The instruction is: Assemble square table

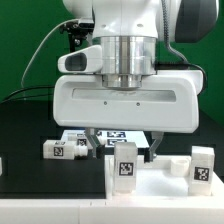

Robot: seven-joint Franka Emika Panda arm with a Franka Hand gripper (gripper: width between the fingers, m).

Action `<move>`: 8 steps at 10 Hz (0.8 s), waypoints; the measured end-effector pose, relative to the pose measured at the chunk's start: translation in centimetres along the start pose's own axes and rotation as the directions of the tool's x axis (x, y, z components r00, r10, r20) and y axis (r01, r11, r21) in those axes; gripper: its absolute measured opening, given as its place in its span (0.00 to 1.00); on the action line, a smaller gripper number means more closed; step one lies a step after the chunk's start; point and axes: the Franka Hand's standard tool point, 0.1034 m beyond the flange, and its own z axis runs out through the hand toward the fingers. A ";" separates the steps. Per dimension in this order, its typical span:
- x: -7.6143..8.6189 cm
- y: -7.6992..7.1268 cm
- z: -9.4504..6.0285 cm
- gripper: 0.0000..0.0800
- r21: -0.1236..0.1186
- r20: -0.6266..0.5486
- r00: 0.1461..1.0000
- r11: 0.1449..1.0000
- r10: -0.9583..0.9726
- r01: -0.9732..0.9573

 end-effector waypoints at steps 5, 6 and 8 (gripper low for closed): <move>-0.1 0.0 0.1 0.35 0.000 0.002 0.951 0.951 0.308 -0.308; 0.0 -0.1 0.2 0.35 -0.005 0.001 0.903 0.903 0.429 -0.429; -0.2 -0.5 0.1 0.35 -0.032 -0.004 0.706 0.705 0.708 -0.708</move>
Offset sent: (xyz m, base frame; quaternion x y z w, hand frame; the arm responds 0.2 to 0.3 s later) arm 0.0000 0.0000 0.0000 0.0000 0.0000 0.1938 0.9810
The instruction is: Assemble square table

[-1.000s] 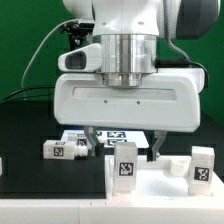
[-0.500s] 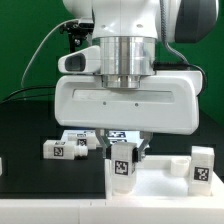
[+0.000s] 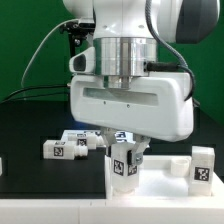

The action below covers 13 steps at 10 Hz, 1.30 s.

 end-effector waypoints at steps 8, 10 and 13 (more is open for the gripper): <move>-0.1 0.1 0.3 0.64 0.030 0.017 0.989 0.989 0.147 -0.147; -0.8 -0.1 0.3 0.78 0.036 0.017 0.988 0.988 -0.152 0.152; -0.5 0.0 0.4 0.81 0.035 0.009 0.947 0.946 -0.323 0.322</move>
Offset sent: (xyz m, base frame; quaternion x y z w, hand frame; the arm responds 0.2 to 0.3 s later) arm 0.0042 0.0017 -0.0004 0.0749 -0.0292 0.3247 0.9424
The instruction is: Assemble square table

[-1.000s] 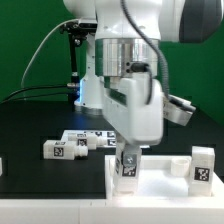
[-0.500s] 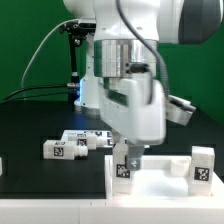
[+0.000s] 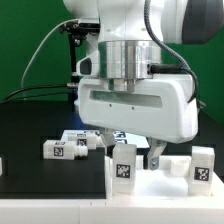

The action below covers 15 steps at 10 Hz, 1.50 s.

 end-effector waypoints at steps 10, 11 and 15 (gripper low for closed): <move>1.1 0.6 -0.2 0.35 0.000 -0.007 0.995 0.996 0.095 -0.095; 1.1 0.6 -0.2 0.35 -0.003 -0.011 0.977 0.977 0.214 -0.214; 0.6 0.5 0.0 0.35 -0.004 0.008 0.597 0.598 0.802 -0.802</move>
Offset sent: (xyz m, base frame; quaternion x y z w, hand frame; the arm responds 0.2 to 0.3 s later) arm 0.0000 0.0000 0.0000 0.0000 0.0000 0.0650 0.9979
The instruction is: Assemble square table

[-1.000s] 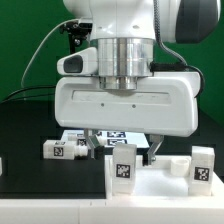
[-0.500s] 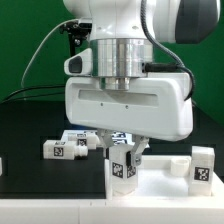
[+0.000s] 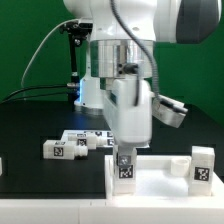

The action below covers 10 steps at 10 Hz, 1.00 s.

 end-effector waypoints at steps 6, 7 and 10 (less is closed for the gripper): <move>0.0 0.0 0.0 0.47 0.012 0.012 1.000 1.000 -0.014 0.014; -0.2 0.0 -0.1 0.67 0.015 0.010 0.981 0.981 -0.195 0.194; -0.4 0.0 -0.1 0.79 0.015 0.003 0.916 0.916 -0.401 0.401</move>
Offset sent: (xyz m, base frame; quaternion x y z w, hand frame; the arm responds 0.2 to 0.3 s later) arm 0.0000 0.0000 0.0000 0.0000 0.0000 0.0000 1.0000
